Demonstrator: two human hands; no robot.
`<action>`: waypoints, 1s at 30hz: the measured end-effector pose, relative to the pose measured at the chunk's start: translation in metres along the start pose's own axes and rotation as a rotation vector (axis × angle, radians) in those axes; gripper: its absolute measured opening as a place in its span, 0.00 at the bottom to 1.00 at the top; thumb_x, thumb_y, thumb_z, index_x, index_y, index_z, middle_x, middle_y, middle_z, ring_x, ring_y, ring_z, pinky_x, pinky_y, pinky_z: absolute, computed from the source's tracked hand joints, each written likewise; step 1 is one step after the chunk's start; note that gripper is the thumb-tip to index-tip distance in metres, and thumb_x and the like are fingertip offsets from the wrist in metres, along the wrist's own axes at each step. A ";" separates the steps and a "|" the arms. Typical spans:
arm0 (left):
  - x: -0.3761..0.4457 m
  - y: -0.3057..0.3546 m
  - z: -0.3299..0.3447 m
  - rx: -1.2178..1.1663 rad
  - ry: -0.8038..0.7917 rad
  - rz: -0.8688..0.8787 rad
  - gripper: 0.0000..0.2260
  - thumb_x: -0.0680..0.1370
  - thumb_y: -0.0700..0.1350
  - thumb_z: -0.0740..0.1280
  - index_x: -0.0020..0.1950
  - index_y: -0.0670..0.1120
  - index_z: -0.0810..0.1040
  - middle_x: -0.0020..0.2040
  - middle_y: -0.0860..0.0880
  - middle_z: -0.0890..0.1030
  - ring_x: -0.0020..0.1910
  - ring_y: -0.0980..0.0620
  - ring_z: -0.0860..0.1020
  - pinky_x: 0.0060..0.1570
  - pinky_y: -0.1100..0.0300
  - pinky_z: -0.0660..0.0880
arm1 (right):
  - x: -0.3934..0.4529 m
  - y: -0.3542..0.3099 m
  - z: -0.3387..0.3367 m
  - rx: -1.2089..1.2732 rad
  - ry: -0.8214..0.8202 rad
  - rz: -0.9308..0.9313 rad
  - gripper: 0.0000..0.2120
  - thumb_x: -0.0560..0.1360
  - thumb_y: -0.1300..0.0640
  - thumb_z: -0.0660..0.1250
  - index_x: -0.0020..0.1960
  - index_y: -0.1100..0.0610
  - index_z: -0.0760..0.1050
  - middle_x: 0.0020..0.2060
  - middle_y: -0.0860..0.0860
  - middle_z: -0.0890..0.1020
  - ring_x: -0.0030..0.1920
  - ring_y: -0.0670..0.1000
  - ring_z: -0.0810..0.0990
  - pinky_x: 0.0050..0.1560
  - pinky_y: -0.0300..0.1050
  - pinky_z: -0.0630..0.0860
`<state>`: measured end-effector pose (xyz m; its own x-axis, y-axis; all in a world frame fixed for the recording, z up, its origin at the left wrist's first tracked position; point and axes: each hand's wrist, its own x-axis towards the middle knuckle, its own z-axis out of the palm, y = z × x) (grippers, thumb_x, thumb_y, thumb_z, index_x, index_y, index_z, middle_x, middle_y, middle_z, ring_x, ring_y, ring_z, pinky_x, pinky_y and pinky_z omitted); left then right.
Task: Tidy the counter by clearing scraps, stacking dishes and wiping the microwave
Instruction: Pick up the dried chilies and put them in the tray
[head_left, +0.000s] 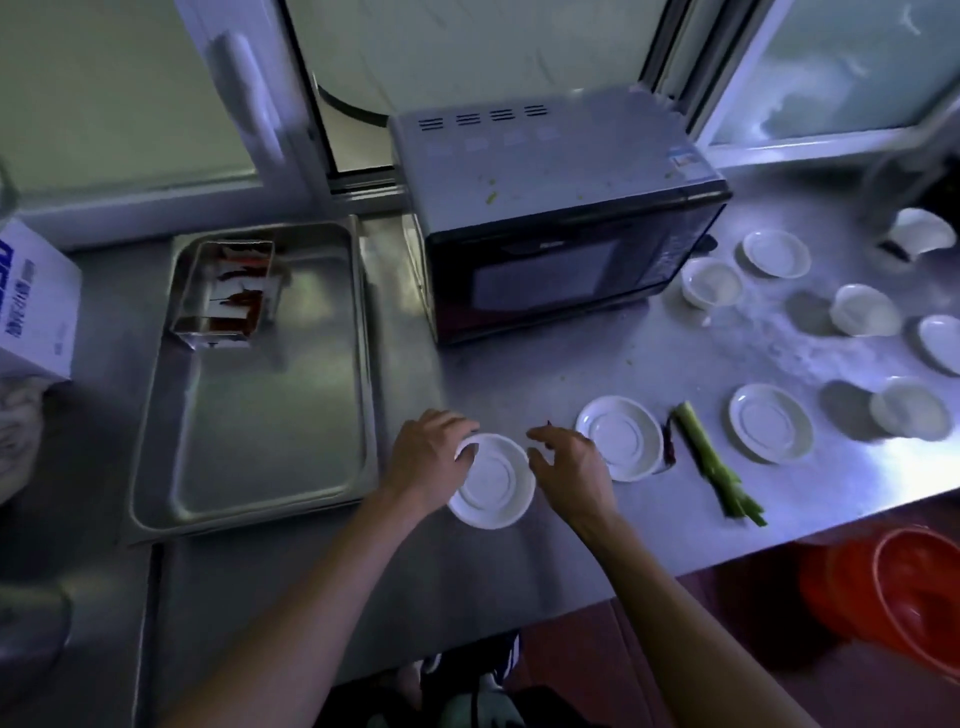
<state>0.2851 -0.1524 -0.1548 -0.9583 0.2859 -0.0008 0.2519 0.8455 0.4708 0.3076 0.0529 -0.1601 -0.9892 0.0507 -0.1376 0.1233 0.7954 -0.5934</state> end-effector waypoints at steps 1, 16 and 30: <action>0.002 0.009 0.007 0.001 -0.018 0.019 0.13 0.78 0.46 0.69 0.61 0.47 0.81 0.58 0.50 0.82 0.59 0.46 0.76 0.57 0.49 0.72 | -0.004 0.009 -0.004 -0.009 0.008 0.012 0.13 0.75 0.57 0.70 0.59 0.53 0.82 0.56 0.52 0.85 0.51 0.55 0.83 0.51 0.47 0.79; 0.066 0.050 0.082 0.070 -0.217 0.347 0.10 0.78 0.43 0.66 0.57 0.48 0.83 0.58 0.53 0.81 0.59 0.48 0.75 0.54 0.51 0.71 | -0.024 0.083 -0.023 0.027 0.071 0.285 0.14 0.77 0.57 0.68 0.63 0.52 0.80 0.56 0.53 0.83 0.55 0.56 0.81 0.52 0.51 0.78; 0.102 0.045 0.116 0.129 -0.332 0.533 0.11 0.76 0.38 0.66 0.51 0.51 0.84 0.50 0.54 0.81 0.54 0.47 0.76 0.49 0.51 0.69 | -0.022 0.095 -0.016 0.079 0.176 0.430 0.13 0.77 0.59 0.67 0.62 0.54 0.80 0.55 0.53 0.84 0.55 0.54 0.81 0.55 0.51 0.77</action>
<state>0.2146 -0.0332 -0.2361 -0.6090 0.7893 -0.0787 0.7165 0.5900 0.3721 0.3396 0.1369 -0.2002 -0.8446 0.4728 -0.2512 0.5237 0.6316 -0.5717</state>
